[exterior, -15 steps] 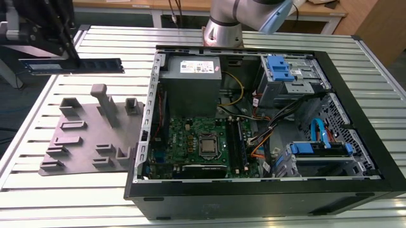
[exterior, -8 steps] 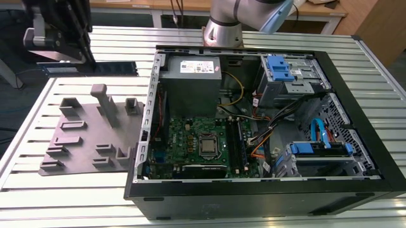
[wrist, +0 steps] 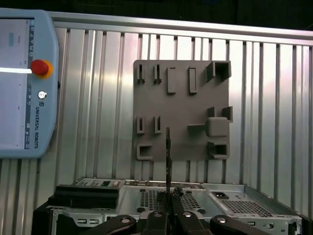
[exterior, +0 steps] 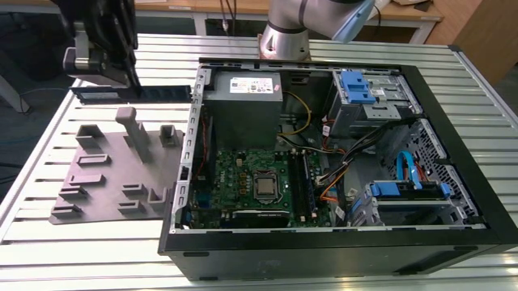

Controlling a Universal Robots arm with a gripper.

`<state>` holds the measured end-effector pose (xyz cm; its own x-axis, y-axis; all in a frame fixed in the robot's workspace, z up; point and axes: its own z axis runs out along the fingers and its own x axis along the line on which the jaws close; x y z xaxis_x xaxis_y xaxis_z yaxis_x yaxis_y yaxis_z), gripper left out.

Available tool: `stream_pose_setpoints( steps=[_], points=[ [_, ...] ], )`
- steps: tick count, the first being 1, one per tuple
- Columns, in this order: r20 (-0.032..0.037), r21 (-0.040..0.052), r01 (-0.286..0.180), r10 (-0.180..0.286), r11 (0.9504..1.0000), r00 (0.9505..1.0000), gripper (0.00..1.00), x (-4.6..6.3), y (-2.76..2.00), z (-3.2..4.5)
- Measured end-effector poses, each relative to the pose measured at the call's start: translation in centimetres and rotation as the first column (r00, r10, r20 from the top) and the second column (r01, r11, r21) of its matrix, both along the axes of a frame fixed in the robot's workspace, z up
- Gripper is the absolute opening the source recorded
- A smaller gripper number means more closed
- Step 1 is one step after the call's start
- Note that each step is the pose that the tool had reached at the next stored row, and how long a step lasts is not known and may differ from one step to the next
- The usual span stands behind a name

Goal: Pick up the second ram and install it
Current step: 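Pick up the second ram and move it above second insertion slot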

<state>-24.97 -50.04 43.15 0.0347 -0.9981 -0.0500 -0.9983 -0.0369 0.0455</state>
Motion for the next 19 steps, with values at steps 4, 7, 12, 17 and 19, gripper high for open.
stream_pose_setpoints(
  steps=[4,7,12,17,19],
  points=[
    [-0.0003,0.0,0.001,-0.001,1.0,1.0,0.11,0.9,0.0,-0.44],
    [-0.0007,0.0,0.002,-0.002,1.0,1.0,0.11,1.6,0.0,-0.8],
    [-0.0008,0.0,0.011,-0.011,0.9999,0.9999,0.11,2.5,0.01,-1.52],
    [-0.0009,0.0,0.019,-0.019,0.9998,0.9998,0.11,3.4,0.04,-2.18],
    [-0.0008,0.0001,0.023,-0.023,0.9997,0.9997,0.11,3.8,0.06,-2.53]
  ],
)
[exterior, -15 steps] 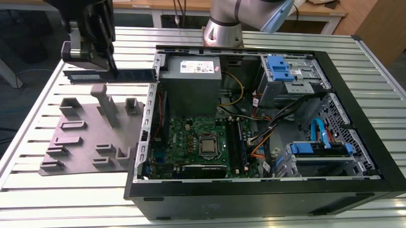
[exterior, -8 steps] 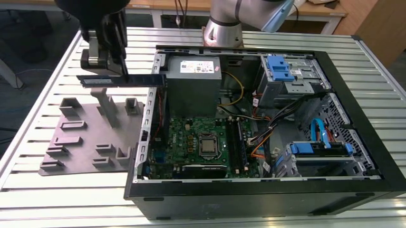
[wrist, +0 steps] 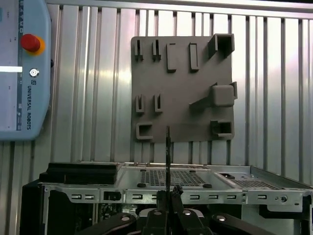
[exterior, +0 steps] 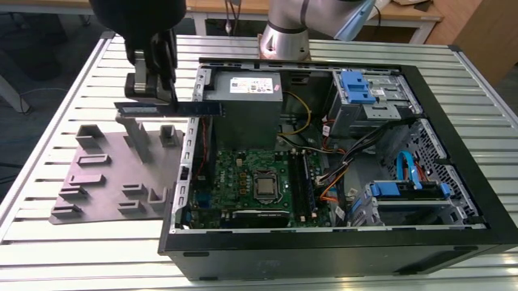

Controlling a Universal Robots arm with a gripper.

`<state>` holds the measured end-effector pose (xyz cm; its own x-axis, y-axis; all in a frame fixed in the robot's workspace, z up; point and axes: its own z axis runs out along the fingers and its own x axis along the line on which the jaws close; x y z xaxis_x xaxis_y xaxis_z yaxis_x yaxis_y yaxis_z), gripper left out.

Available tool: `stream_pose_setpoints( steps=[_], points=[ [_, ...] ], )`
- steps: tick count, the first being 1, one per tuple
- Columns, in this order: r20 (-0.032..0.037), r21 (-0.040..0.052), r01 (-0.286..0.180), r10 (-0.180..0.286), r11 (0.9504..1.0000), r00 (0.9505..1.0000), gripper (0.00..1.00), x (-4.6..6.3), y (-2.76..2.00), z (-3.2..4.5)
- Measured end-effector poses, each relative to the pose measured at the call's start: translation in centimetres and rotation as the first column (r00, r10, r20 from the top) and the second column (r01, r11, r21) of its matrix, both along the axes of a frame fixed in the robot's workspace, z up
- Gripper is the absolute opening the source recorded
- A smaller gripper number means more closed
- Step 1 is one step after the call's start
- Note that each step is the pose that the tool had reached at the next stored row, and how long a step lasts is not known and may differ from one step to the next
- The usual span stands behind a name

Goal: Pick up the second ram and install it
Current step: 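Pick up the second ram and move it above second insertion slot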

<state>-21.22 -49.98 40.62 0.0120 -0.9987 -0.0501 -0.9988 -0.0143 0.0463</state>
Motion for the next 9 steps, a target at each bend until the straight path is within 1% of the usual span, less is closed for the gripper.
stream_pose_setpoints(
  steps=[4,9],
  points=[
    [0.0,0.0,0.005,-0.005,1.0,1.0,0.11,0.9,0.04,-0.52],
    [-0.0001,-0.0001,0.005,-0.005,1.0,1.0,0.11,2.6,0.08,-0.7]
  ],
)
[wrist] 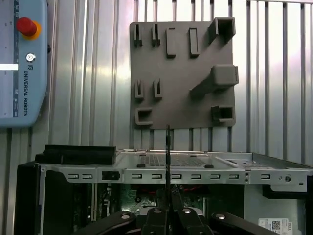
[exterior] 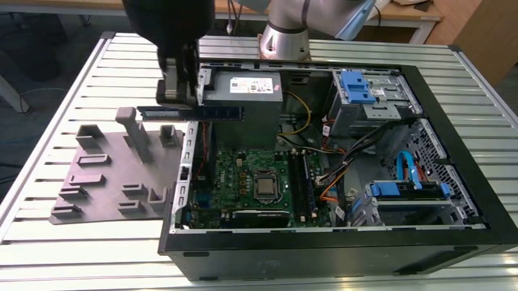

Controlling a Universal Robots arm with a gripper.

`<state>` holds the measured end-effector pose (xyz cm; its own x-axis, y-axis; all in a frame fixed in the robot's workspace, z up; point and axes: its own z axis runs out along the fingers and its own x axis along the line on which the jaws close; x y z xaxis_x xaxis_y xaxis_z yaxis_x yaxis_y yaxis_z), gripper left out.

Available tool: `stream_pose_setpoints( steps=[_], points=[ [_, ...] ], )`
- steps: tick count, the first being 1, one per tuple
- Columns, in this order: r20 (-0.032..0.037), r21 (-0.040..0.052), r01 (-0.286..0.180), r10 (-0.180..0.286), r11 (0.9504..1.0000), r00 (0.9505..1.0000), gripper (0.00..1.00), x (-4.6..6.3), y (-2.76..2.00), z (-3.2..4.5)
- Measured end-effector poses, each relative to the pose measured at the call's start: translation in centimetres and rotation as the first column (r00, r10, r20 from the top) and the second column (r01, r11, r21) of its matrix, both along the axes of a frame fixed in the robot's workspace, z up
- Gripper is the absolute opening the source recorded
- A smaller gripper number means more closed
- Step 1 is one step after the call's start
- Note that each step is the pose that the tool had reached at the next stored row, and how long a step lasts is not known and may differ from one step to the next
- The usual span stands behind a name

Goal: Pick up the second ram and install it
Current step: 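Pick up the second ram and move it above second insertion slot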

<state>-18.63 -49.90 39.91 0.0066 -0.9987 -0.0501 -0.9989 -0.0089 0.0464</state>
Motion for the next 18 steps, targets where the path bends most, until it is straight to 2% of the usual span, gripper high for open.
stream_pose_setpoints(
  steps=[18],
  points=[
    [-0.0001,0.0,0.001,-0.001,1.0,1.0,0.11,5.9,0.01,-0.55]
  ],
)
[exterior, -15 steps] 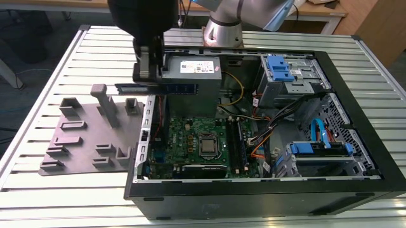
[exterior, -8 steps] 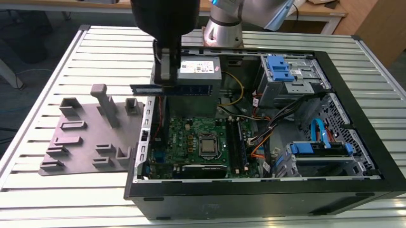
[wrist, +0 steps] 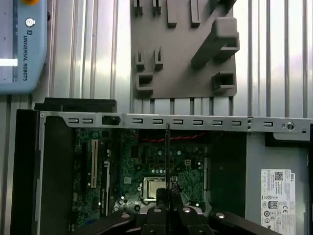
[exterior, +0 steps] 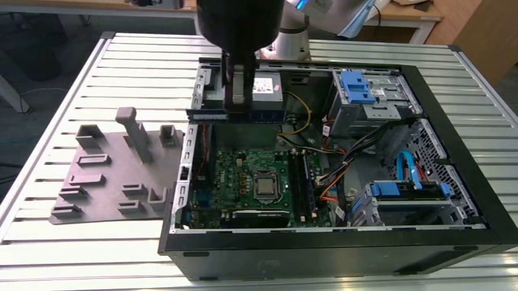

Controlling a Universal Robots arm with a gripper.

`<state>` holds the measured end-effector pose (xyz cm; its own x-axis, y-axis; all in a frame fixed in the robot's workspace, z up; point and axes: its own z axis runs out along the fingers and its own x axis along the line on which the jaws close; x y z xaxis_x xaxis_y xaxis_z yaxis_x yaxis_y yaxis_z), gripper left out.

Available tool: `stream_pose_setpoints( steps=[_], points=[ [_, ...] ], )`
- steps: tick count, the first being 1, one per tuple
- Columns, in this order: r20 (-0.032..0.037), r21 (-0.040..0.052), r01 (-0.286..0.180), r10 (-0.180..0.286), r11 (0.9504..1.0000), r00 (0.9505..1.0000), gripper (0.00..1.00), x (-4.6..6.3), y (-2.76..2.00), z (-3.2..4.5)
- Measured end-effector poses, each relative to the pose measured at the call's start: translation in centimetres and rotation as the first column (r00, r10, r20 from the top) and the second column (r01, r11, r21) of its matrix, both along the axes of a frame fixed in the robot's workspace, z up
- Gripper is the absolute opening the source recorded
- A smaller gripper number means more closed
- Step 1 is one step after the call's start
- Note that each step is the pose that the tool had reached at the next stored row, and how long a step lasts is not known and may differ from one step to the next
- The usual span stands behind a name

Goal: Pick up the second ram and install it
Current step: 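Pick up the second ram and move it above second insertion slot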

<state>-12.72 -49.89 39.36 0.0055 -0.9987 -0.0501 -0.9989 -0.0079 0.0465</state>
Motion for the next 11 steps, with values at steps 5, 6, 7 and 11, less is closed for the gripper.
stream_pose_setpoints(
  steps=[5,6,7,11],
  points=[
    [-0.0001,-0.0001,0.0,0.0,1.0,1.0,0.11,1.4,0.0,-0.11],
    [-0.0002,-0.0001,0.0,0.0,1.0,1.0,0.11,1.8,0.0,-0.13],
    [-0.0002,0.0,0.0,0.0,1.0,1.0,0.11,2.1,0.0,-0.17],
    [-0.0003,0.0,0.0,0.0,1.0,1.0,0.11,3.1,0.0,-0.27]
  ],
)
